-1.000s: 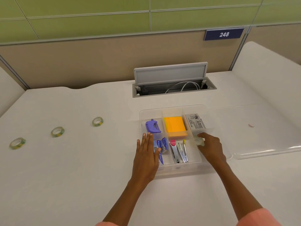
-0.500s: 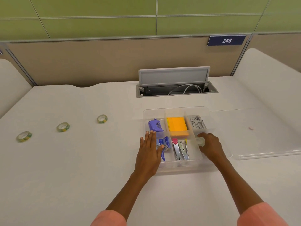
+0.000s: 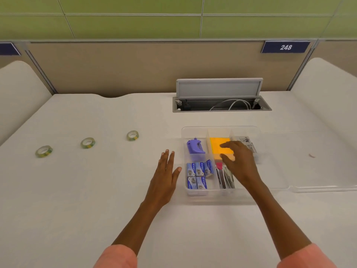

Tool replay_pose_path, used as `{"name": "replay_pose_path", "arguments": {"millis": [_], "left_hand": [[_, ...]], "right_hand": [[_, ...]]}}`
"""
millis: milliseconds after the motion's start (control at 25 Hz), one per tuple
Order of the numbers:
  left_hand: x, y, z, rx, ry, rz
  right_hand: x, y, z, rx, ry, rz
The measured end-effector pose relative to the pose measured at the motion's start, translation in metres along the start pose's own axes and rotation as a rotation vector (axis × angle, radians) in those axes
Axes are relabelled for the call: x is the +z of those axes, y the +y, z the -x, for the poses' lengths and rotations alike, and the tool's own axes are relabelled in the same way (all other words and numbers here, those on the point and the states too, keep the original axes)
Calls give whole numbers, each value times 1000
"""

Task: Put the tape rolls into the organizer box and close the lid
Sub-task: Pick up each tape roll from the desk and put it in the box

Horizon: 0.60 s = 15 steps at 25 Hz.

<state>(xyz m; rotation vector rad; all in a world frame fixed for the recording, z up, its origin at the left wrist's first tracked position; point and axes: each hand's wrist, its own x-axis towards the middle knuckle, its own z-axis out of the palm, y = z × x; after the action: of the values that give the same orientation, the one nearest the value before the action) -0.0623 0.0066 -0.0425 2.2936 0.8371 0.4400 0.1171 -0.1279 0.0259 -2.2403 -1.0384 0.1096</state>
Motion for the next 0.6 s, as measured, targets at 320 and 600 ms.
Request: {"name": "replay_pose_path", "arguments": {"millis": [320,600], "left_hand": [[-63,-113,12,-235,139,-160],[-71,-134,12,-342,171,-451]], "right_hand": [[103,-102,-20,-173,-297,-126],[157,-128,-48,-287,-413,-26]]}}
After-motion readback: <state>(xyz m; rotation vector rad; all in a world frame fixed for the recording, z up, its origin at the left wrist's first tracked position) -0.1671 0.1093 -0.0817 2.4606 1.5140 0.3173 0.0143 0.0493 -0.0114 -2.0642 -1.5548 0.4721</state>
